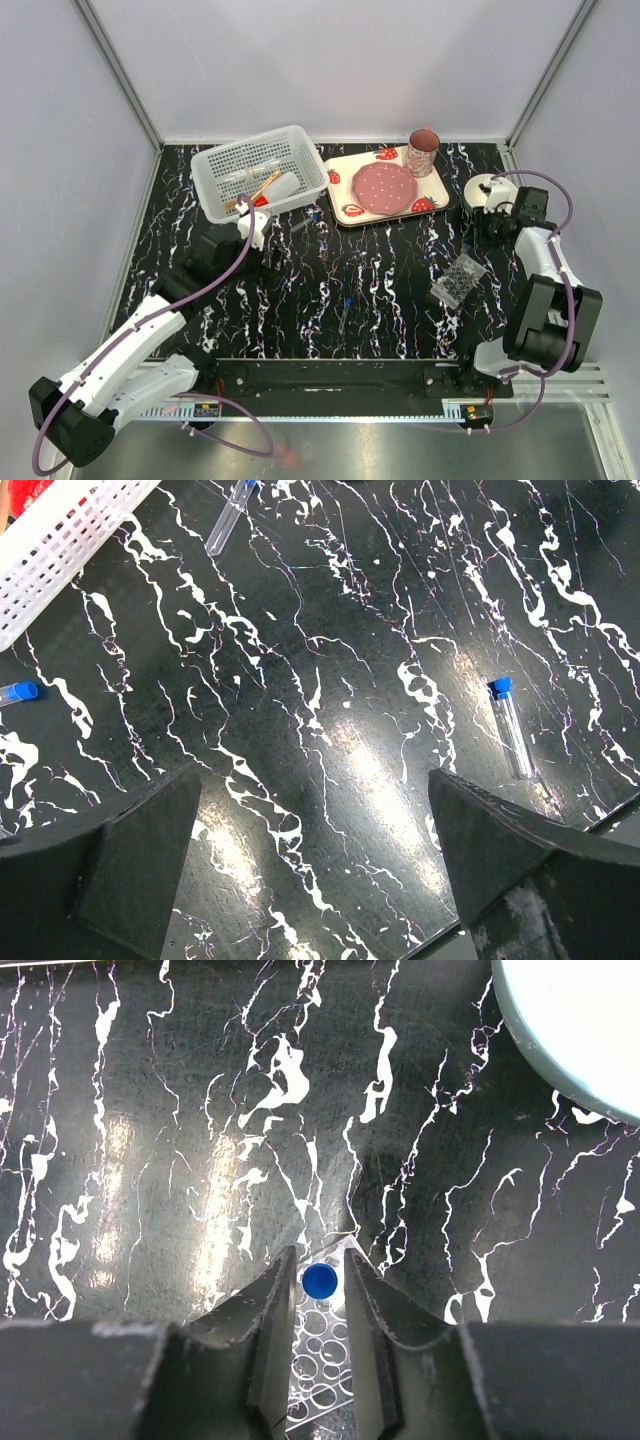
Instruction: Organize the chemistry lab equipment
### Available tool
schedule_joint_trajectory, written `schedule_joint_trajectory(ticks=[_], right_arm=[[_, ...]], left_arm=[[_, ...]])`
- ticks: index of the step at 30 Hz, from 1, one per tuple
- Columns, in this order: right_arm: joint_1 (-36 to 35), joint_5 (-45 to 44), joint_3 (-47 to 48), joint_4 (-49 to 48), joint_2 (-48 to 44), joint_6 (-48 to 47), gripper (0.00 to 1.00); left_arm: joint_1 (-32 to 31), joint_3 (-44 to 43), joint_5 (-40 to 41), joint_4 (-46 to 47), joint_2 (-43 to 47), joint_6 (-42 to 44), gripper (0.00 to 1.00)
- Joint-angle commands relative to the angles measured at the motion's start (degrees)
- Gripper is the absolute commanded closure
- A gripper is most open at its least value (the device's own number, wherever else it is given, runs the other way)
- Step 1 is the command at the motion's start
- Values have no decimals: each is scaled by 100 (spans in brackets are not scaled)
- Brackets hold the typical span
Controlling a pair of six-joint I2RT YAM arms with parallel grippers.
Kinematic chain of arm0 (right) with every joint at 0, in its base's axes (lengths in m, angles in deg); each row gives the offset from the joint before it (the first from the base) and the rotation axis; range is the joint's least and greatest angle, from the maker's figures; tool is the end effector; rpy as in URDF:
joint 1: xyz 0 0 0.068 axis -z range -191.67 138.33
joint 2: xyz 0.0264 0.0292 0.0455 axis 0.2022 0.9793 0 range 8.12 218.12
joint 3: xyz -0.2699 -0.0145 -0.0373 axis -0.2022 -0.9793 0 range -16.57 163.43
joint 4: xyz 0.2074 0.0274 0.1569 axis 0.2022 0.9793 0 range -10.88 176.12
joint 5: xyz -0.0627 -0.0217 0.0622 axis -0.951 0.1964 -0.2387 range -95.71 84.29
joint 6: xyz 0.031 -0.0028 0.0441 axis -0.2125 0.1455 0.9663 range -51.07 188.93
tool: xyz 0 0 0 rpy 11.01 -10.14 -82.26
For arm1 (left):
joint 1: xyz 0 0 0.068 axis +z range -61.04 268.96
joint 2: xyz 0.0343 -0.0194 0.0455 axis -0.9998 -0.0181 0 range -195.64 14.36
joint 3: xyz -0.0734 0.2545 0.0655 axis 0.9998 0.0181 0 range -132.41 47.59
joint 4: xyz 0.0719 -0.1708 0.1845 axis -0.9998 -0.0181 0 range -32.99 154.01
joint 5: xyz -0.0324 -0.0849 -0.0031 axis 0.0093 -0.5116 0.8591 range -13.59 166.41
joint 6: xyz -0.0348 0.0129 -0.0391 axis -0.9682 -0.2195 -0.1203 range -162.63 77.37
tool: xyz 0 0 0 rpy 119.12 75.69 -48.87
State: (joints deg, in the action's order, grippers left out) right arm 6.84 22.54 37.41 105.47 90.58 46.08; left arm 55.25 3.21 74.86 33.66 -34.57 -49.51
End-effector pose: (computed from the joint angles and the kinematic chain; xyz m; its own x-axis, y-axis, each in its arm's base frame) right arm 0.2803 -0.0761 0.2250 -0.7225 -0.1187 -0.6810 -0.2815 0.9503 0.1330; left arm 0.1537 -0.1037 0.2903 -0.5412 0.2171 -0.8124 0.5121 0.8514 -0.1136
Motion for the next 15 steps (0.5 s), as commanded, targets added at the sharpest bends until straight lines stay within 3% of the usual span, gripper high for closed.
schedule_joint_trajectory(ticks=[1, 15], right_arm=[[22, 93, -36, -42, -264, -70, 70], [22, 14, -344, -139, -669, -158, 80]], left_arm=[[5, 8, -110, 143, -20, 81, 1], [5, 26, -92, 143, 32, 72, 1]])
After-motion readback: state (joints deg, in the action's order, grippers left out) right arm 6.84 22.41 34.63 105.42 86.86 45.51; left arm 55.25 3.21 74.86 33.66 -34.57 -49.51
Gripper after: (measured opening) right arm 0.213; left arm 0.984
